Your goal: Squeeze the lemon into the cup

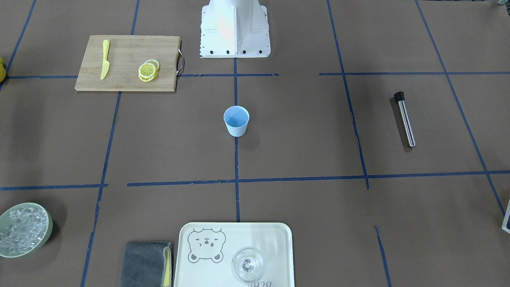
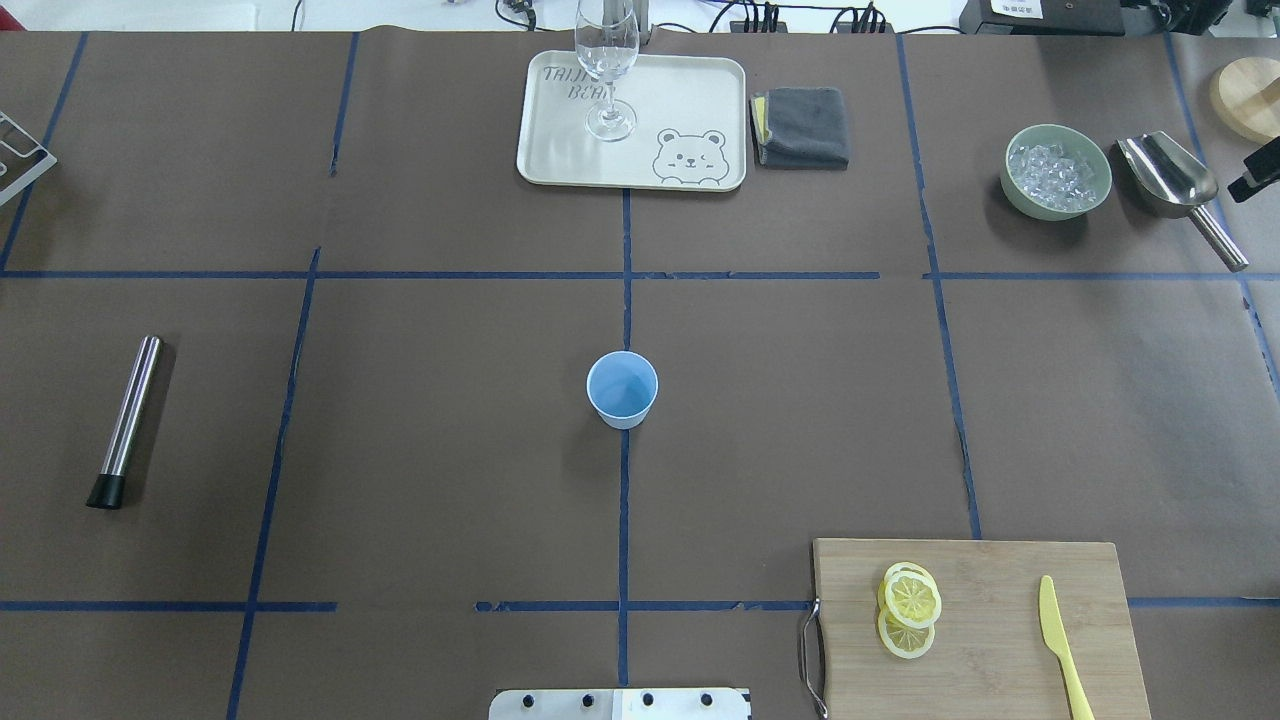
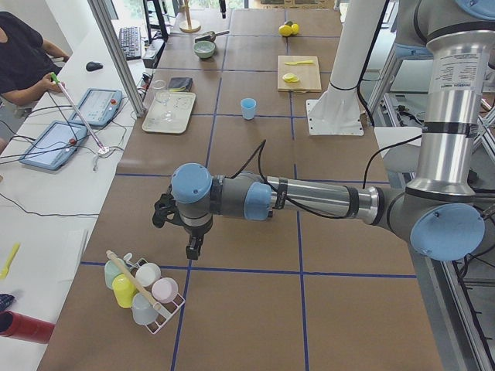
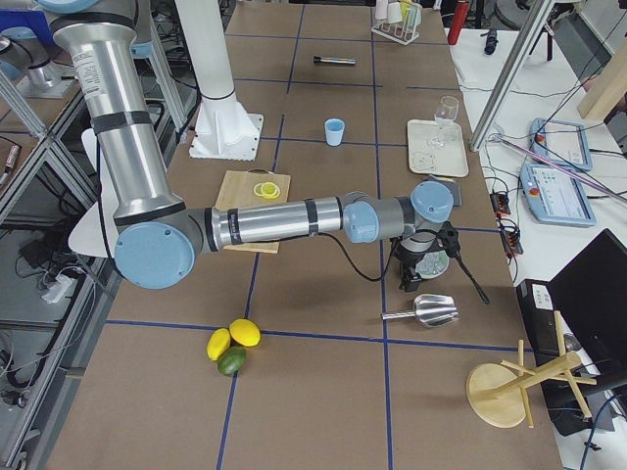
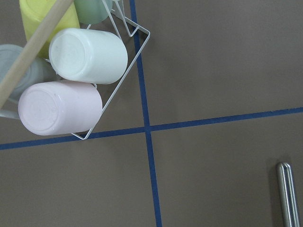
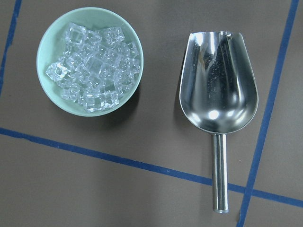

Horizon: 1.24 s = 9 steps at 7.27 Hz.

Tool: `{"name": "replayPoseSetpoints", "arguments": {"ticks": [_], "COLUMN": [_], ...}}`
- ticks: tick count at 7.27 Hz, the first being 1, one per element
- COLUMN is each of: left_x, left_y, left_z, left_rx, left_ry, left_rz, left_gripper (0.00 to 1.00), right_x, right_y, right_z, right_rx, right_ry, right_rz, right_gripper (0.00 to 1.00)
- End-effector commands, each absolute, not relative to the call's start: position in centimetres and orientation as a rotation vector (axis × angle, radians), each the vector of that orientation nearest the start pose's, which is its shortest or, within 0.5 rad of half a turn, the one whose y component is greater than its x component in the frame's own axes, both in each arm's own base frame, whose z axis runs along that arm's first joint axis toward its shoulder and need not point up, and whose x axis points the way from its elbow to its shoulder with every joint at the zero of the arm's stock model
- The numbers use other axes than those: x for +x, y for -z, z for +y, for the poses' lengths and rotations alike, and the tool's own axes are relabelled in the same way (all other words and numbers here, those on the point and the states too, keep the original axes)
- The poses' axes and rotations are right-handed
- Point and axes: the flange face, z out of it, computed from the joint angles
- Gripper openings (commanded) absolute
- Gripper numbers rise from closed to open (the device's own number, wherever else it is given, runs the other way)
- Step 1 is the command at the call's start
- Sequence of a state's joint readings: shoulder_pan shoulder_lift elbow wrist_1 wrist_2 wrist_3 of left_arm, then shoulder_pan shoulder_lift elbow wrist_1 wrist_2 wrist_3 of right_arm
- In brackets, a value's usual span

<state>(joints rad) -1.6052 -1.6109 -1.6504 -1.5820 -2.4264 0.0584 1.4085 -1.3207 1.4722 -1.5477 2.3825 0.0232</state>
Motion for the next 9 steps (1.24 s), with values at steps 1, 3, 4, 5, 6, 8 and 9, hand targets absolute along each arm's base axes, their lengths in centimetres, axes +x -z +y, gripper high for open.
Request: {"name": "replayPoseSetpoints", "arguments": {"ticks": [1, 3, 4, 5, 6, 8, 9], "left_x": [-7.4, -7.4, -7.4, -7.5, -6.8, -3.8, -2.3], "left_y": [-58.5, -58.8, -58.8, -58.4, -58.4, -57.4, -57.7], "left_z": [-51.6, -51.4, -51.2, -51.2, -51.5, -52.3, -52.3], "left_rx": [0.17, 0.174, 0.173, 0.183, 0.189, 0.235, 0.218], "left_ry": [-0.078, -0.087, -0.083, -0.089, -0.109, -0.184, -0.21], "left_rz": [0.854, 0.854, 0.852, 0.846, 0.846, 0.862, 0.863], "left_gripper": [1.0, 1.0, 1.0, 1.0, 1.0, 1.0, 1.0], "right_x": [-4.1, -4.0, -4.1, -4.0, -6.2, -12.2, -15.1], "right_y": [-56.8, -57.2, -57.6, -58.2, -59.2, -59.6, -58.0], "right_z": [-60.4, -60.2, -59.9, -59.1, -57.5, -53.9, -52.8], "right_rx": [0.132, 0.125, 0.119, 0.126, 0.179, 0.28, 0.253], "right_ry": [0.227, 0.224, 0.223, 0.229, 0.297, 0.322, 0.21], "right_rz": [-0.825, -0.823, -0.824, -0.829, -0.84, -0.909, -0.982], "right_gripper": [1.0, 1.0, 1.0, 1.0, 1.0, 1.0, 1.0]}}
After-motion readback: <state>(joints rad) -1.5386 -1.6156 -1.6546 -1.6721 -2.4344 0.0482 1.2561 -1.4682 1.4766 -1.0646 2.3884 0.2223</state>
